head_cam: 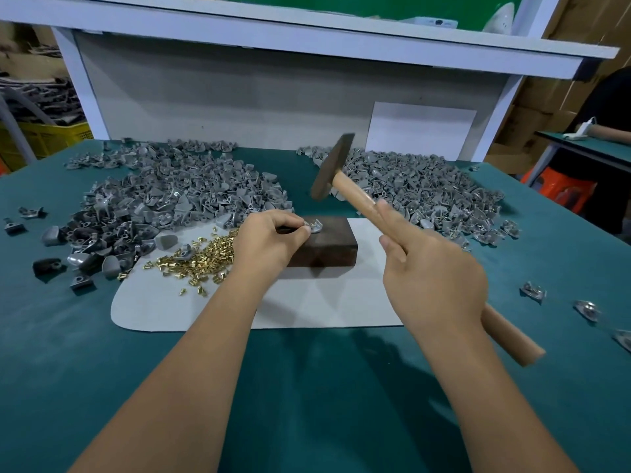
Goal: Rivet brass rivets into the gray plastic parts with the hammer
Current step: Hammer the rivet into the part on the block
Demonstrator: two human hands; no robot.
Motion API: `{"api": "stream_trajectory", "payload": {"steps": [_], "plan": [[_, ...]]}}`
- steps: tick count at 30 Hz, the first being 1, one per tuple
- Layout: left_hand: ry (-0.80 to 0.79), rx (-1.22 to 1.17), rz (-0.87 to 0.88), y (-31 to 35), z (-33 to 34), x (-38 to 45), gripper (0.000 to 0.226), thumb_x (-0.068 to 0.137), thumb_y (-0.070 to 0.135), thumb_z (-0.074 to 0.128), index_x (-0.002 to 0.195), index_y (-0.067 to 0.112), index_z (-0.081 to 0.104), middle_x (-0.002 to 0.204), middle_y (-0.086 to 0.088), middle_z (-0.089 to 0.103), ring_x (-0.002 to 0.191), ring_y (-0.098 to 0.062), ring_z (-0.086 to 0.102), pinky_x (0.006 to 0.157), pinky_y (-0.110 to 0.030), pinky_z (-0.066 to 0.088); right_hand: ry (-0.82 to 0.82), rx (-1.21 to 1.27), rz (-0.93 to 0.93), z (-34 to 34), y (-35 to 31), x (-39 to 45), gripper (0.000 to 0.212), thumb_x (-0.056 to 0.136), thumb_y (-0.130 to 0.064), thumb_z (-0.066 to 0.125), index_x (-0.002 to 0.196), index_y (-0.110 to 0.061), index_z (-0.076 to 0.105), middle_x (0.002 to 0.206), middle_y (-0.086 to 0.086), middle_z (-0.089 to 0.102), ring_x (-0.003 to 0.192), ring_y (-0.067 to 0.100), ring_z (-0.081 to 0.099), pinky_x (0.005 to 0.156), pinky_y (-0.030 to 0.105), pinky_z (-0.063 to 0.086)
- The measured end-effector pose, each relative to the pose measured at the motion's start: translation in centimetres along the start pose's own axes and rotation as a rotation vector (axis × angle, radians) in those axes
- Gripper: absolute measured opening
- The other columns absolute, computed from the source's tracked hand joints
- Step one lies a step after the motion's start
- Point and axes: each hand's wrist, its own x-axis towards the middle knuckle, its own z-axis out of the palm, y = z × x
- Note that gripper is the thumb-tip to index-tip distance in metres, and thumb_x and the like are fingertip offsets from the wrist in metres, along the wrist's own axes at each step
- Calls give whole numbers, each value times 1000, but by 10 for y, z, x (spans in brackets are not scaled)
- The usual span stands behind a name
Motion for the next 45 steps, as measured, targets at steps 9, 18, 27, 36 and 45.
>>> {"api": "stream_trajectory", "payload": {"steps": [9,18,27,36,45], "plan": [[13,14,5,1,1,-3,2,82,23,78,84,24,79,96,10,72,101,-13,66,98,-40,50,103,11,-85,3,0,-7,44,94,-27,53,134,-45,48,64,-4,34,51,21,30,45,22,11],[9,1,-4,2,1,-2,6,83,22,77,88,20,80,100,6,74,102,-13,66,99,-39,49,34,-67,-61,8,-1,-6,45,97,-34,45,137,-54,37,64,-5,29,50,14,20,45,24,10],[10,19,-4,1,2,-2,7,84,23,77,89,19,79,103,5,73,104,-13,65,99,-38,49,-8,-94,-25,9,1,-7,47,98,-33,41,138,-55,31,71,-4,33,56,19,31,45,26,14],[20,24,-17,2,3,-1,8,84,24,77,90,20,79,105,7,73,105,-12,65,100,-38,48,10,-97,-5,8,0,-6,48,98,-32,43,138,-56,31,69,-4,31,51,17,25,44,25,11],[25,3,-26,0,3,-2,5,83,24,78,88,22,79,105,9,72,107,-12,64,102,-39,47,36,-18,1,8,-1,-5,45,98,-34,42,138,-54,34,67,-6,33,49,15,26,44,25,12]]}}
